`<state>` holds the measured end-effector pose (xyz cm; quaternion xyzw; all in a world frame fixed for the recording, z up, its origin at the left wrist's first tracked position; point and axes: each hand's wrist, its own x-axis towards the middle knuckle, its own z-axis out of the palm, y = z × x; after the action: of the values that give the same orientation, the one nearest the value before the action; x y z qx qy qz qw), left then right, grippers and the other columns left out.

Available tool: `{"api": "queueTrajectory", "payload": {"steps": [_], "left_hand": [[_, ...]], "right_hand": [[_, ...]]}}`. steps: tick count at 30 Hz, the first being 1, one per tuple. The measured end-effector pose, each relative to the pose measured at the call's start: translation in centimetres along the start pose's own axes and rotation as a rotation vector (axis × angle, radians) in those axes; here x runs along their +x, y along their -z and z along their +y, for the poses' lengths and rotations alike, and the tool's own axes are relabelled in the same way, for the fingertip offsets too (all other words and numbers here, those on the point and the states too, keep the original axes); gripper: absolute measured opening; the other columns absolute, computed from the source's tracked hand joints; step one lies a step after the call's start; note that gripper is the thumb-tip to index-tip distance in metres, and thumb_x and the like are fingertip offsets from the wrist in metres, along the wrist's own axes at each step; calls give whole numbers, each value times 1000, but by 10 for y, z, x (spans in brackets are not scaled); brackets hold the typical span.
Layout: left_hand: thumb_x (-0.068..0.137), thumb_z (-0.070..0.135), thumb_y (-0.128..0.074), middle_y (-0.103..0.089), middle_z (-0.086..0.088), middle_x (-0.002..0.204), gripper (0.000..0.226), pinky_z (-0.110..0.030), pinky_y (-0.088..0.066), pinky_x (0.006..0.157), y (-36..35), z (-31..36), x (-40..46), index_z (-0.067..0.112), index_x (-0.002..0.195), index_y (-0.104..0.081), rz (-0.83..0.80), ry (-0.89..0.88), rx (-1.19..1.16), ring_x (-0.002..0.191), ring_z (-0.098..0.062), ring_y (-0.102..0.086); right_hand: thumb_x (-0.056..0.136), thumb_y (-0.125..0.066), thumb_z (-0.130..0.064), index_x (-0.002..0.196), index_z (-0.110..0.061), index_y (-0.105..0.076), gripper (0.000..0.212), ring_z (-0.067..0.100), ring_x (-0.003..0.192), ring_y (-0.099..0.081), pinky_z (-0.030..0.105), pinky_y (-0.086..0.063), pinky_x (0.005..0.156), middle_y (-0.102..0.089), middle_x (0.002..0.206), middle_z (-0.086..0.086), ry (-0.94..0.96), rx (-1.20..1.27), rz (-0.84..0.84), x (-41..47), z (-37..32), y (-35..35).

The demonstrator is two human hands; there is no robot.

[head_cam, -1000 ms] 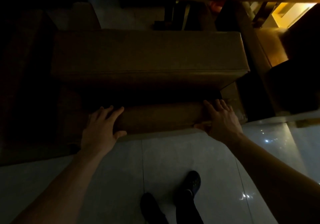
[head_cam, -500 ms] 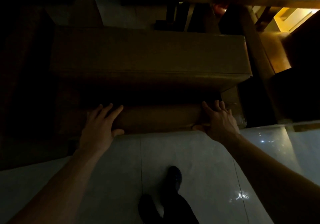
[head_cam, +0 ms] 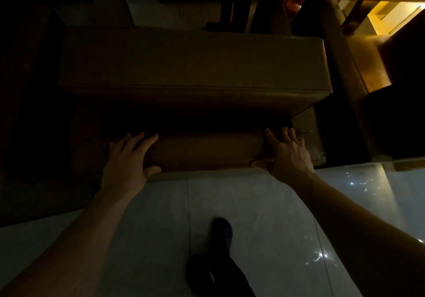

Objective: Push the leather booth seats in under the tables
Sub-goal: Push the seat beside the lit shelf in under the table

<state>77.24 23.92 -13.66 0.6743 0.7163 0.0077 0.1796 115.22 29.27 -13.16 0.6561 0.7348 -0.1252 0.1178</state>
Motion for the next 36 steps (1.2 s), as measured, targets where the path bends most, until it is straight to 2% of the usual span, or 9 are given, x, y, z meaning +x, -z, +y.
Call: {"api": "queueTrajectory", "payload": {"steps": [12,18,23,27,31,33,36], "left_hand": [[85,47,-68,-23,3,159,79,-54,-34,109,-5,15,-26,41,150,-25,1,85,-46,145,-26,-11],[86,42,-68,-16,4,161,80,-55,-22,116,-3,16,-23,42,151,-22,-51,97,-53,147,-24,-5],[86,40,-69,-16,3,161,81,-53,-21,116,0,19,-21,41,151,-22,-70,112,-43,146,-24,-5],[86,41,-69,-11,2,162,84,-52,-16,118,7,26,-19,42,151,-16,-119,141,7,147,-26,-2],[83,52,-68,0,4,164,94,-54,-26,115,14,32,-21,44,152,-5,-200,184,5,149,-25,3],[80,60,-67,1,4,164,97,-53,-26,114,19,36,-21,44,152,-4,-240,200,-9,149,-26,0],[79,64,-64,-12,3,162,93,-49,-30,113,32,46,-26,42,152,-10,-239,197,-40,145,-28,-17]], "right_hand": [[79,-52,-78,158,-29,-5,104,40,150,0,59,-12,120,-5,164,21,1,32,-25,-20,8,-7],[79,-51,-79,158,-28,-4,106,41,150,-2,56,-15,118,-7,163,22,-3,-15,-28,-20,6,-8],[78,-48,-81,158,-26,-6,106,43,149,-7,57,-21,117,-11,162,23,7,-44,-14,-20,4,-5],[80,-44,-81,158,-26,4,106,43,150,2,60,-15,119,0,163,24,-6,-48,-66,-24,2,-3],[83,-46,-79,156,-26,14,108,43,149,11,61,-10,119,11,163,23,-16,-34,-154,-24,1,2],[83,-48,-78,156,-28,12,107,42,150,8,60,-14,119,9,163,21,-17,-26,-190,-22,3,8],[83,-57,-69,157,-32,6,104,40,150,-2,58,-21,118,0,164,19,-24,-41,-232,-16,4,29]]}}
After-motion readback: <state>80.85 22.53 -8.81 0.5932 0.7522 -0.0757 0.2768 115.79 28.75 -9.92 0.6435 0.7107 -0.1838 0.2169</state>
